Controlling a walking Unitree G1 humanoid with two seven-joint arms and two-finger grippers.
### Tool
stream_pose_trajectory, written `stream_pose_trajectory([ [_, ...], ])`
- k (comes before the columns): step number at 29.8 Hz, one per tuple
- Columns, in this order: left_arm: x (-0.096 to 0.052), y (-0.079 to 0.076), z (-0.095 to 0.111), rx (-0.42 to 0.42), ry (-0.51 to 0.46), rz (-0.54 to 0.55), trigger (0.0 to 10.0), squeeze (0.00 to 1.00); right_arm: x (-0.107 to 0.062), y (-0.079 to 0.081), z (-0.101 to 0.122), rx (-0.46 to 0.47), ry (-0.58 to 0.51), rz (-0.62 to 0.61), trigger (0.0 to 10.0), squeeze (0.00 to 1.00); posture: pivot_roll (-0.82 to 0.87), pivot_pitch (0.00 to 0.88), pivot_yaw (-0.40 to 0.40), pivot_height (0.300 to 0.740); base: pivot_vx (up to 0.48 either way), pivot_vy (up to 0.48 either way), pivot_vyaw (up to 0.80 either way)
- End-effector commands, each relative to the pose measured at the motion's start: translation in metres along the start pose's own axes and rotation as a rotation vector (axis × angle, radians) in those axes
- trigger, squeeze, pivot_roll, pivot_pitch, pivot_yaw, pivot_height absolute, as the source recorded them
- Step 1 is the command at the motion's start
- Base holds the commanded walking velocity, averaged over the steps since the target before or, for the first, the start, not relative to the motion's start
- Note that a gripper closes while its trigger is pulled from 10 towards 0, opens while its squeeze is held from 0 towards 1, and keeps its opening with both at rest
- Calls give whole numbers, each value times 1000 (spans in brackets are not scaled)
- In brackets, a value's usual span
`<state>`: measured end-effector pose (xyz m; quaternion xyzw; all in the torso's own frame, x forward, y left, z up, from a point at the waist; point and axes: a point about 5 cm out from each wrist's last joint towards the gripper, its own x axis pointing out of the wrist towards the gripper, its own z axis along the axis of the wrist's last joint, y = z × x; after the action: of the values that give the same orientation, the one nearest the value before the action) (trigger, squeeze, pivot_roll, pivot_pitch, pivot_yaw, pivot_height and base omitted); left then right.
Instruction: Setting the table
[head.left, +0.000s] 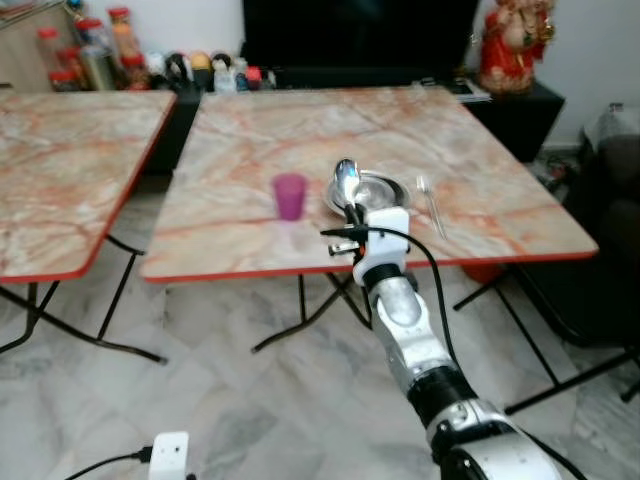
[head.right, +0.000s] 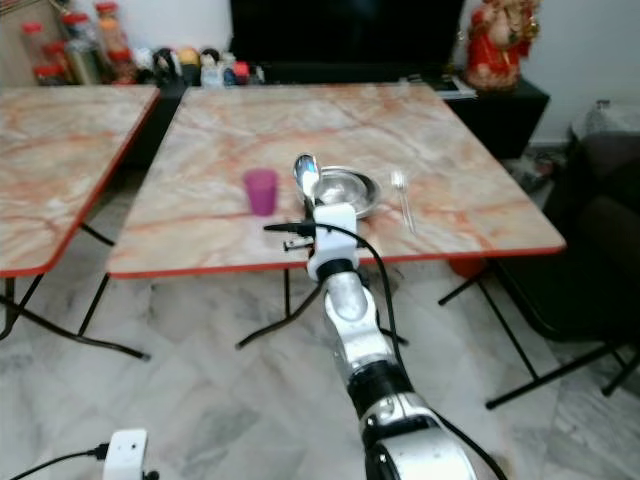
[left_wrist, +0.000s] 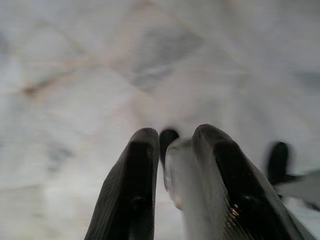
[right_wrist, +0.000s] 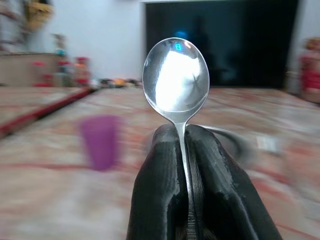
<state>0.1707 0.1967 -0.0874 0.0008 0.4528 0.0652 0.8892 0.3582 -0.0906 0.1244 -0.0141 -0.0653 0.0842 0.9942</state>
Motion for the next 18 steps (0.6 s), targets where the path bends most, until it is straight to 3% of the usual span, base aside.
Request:
stream_pose_trajectory([
  [1, 0, 10, 2, 6, -5, 24, 10000, 0, 5, 11, 10, 17, -34, 25, 10000, 0, -3, 0, -13, 740, 0, -428, 0],
  [8, 0, 10, 2, 8, -3, 24, 10000, 0, 3, 8, 7, 17, -28, 13, 10000, 0, -3, 0, -13, 740, 0, -402, 0],
  [18, 0, 12, 4, -6, -27, 32, 10000, 0, -1, 4, 3, 16, -16, -4, 10000, 0, -11, 0, -8, 740, 0, 0, 0],
])
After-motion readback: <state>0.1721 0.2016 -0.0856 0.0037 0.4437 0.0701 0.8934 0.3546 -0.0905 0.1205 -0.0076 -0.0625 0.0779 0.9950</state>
